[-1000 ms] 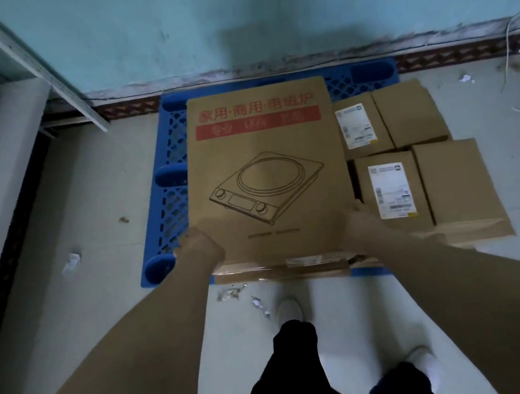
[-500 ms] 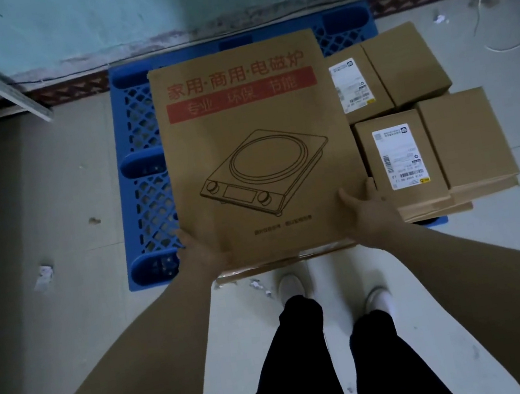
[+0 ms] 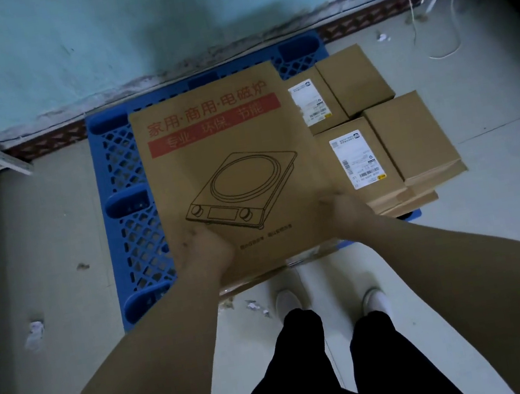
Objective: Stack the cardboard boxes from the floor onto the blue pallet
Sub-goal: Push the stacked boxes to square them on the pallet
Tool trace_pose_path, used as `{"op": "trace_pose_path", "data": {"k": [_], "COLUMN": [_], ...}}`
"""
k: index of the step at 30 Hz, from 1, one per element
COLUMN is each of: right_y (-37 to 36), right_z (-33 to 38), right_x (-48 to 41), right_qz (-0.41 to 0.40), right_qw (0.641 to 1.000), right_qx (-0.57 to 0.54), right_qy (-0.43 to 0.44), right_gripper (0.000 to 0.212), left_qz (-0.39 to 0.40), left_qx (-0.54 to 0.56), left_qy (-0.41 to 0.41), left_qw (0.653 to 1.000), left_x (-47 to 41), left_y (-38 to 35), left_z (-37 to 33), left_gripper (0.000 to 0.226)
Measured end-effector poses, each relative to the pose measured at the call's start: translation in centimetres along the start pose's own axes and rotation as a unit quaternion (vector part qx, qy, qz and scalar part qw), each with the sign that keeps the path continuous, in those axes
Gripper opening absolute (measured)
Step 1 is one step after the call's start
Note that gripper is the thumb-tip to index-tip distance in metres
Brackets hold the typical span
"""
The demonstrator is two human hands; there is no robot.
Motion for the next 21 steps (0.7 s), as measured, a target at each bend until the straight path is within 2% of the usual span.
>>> {"op": "trace_pose_path", "data": {"k": [1,3,7,10,13,17,21], "right_y": [0.6,1.8,4.2,5.8,7.4,8.1,7.6], "right_z": [-0.5,-1.7,-6.5,-11.9,-16.7,-22.0,-26.6], "right_x": [0.7,2.7,7.4,10.9,14.5,18.6,22.6], "right_qz": [-0.019,-0.046,-0.108,-0.149,-0.194,-0.228,-0.23], "right_qw": [1.0,0.998,0.987,0.978,0.964,0.958,0.96], "right_qx": [-0.015,-0.043,-0.107,-0.105,-0.116,-0.127,-0.126], "right_qy": [-0.006,-0.015,-0.047,-0.104,-0.136,-0.119,-0.098], "right_gripper": [0.047,0.038,0.03,0.038,0.037,0.034,0.035], "left_qz": [0.017,0.057,0.074,0.073,0.042,-0.001,-0.007], "left_qx": [0.002,-0.005,-0.025,-0.002,0.026,0.039,0.066], "left_qy": [-0.035,-0.102,-0.171,-0.194,-0.208,-0.223,-0.229], "left_qw": [0.999,0.993,0.982,0.978,0.977,0.974,0.971], "left_x": [0.3,1.6,6.1,10.1,14.1,19.7,26.5], "left_y": [0.2,0.2,-0.2,-1.0,-1.8,-4.1,-7.8], "left_z": [-1.6,-4.7,-8.9,-10.7,-11.9,-13.2,-13.2], "left_gripper": [0.043,0.036,0.047,0.047,0.033,0.01,0.011]}}
Point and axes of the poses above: each hand's wrist, its own x-axis away from the middle knuckle, its own y-axis out of the back of the hand, z = x × y, the point moved 7 cm from there along -x, towards the middle knuckle, and after that the axes turned 3 degrees about -y, right-handed, at the moved point
